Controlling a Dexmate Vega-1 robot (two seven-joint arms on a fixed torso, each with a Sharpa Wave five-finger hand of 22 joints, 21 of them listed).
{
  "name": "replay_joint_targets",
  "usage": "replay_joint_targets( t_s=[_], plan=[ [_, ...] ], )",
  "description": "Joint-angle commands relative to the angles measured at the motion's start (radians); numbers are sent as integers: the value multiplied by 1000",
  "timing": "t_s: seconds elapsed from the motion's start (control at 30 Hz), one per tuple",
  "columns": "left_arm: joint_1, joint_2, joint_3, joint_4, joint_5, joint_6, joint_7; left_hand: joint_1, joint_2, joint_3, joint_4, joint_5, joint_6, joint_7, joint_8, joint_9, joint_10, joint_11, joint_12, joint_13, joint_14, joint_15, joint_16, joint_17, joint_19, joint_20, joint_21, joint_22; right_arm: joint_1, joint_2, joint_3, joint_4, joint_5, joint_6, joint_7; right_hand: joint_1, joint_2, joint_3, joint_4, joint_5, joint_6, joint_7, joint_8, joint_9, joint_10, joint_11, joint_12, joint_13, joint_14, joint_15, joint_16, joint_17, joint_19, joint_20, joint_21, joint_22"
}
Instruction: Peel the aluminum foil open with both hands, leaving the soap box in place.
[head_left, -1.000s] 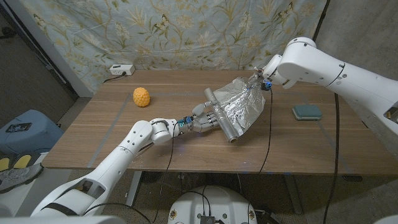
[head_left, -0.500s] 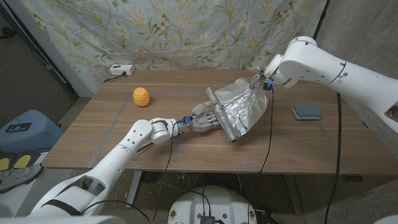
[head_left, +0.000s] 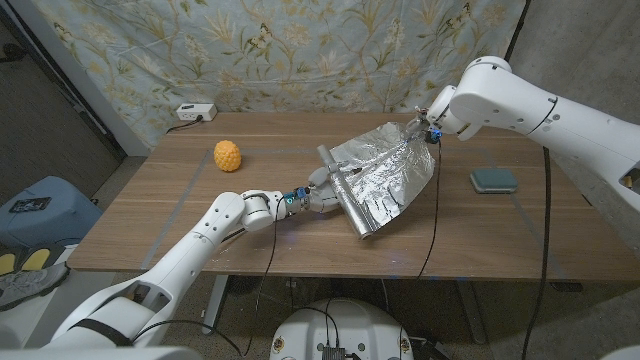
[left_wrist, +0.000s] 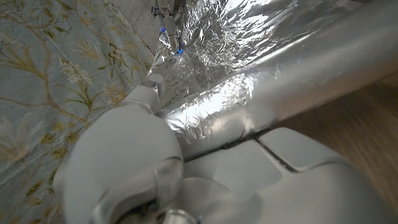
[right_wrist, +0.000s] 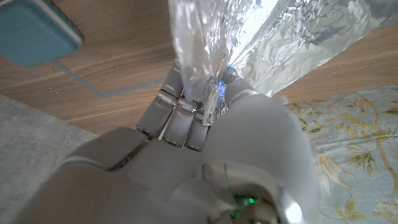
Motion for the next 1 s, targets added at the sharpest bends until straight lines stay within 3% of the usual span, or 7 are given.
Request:
replay_joint_targets(
  t_s=[0.03, 0.37, 1.0],
  plan=[
    [10, -12, -12, 9, -20, 10, 7, -11, 0, -1, -4, -4, -5, 0, 10, 2, -3, 2, 3, 0, 7, 4, -1, 1, 4, 4, 2, 3, 14, -3, -19, 2, 21, 1, -16, 15, 1, -2, 1, 3, 9, 0, -2, 4, 2, -1, 5, 3, 17, -42, -3, 3, -2, -1, 14, 0],
    [18, -23, -23, 20, -43, 17, -5, -20, -1, -3, -1, -5, -7, 2, 12, 1, -7, 3, 4, 1, 6, 4, -3, 0, 5, 3, 1, 3, 56, -18, -55, 0, 83, 1, -72, 18, -1, -3, -1, 4, 11, 2, -4, 5, 3, -4, 5, 3, 20, -42, -6, 6, -4, 0, 24, -2],
    [19, -12, -19, 5, -35, 18, -16, -27, -1, -3, -4, -5, -12, 1, 16, 0, -20, 7, 5, 2, -4, 13, -7, -2, 3, 6, -3, 3, 71, -42, -53, 0, 107, 1, -108, 19, 0, -5, 1, 4, 14, 1, -9, 8, 5, 1, 4, 3, 22, -39, -14, 9, -12, 0, 42, -5]
  ],
)
